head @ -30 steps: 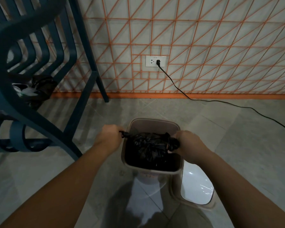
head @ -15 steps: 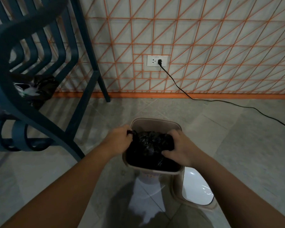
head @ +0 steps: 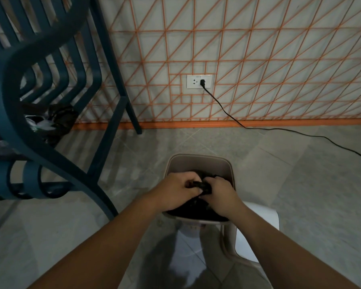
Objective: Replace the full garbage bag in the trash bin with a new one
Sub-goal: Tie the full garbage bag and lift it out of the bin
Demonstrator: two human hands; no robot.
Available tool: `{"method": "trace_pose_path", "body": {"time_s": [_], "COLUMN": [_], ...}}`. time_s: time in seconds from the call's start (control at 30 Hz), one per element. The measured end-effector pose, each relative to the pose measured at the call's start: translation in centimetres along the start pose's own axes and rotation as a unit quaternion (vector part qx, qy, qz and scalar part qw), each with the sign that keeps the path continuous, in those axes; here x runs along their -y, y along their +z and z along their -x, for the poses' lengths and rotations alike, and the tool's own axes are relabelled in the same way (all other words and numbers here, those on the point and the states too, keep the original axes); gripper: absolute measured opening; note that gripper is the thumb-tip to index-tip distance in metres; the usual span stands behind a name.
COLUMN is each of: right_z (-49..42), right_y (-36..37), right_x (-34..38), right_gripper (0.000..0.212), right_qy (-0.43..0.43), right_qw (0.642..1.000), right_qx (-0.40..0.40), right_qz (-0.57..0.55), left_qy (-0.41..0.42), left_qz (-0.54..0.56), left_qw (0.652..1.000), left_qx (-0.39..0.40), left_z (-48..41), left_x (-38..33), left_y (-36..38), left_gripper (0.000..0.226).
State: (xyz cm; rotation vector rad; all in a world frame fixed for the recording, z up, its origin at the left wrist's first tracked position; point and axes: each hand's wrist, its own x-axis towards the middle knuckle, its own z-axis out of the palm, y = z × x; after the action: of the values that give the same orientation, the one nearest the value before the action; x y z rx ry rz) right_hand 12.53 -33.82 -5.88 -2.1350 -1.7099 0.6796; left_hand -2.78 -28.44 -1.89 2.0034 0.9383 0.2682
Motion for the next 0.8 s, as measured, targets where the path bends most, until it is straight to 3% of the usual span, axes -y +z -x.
{"method": "trace_pose_path", "body": {"time_s": [0.13,0.3,0.53,0.67,0.8], "right_z": [0.1,0.9,2.9,4.1,4.3], "right_y": [-3.7,-10.4,-21.7,-26.4,-27.5], "right_x": [2.1,5.7,8.3,6.8,2.7], "right_gripper": [0.017,0.02,0.026,0.022,0.022], "right_qy": [-0.038,-0.059,-0.118,-0.108,-0.054], "right_qw": [0.989,0.972,0.959,0.95,0.944], "right_qx": [-0.079,-0.134,-0.212,-0.253,-0.29], "right_qz": [-0.117,-0.182,-0.15,-0.15,-0.148], "left_qy": [0.064,0.133,0.25,0.29,0.288], "left_qz": [-0.03,-0.081,-0.174,-0.171,-0.152], "left_qw": [0.993,0.982,0.924,0.914,0.928], "left_qx": [-0.091,-0.105,-0.229,-0.226,-0.178], "left_z": [0.1,0.6,-0.6,-2.6,-5.4], "left_x": [-1.1,-4.9,-14.1,-18.9,-21.3], "left_y": [-1.6,-3.5,-7.4,-6.9,-3.4], "left_gripper": [0.045,0.084,0.073,0.07,0.07]}}
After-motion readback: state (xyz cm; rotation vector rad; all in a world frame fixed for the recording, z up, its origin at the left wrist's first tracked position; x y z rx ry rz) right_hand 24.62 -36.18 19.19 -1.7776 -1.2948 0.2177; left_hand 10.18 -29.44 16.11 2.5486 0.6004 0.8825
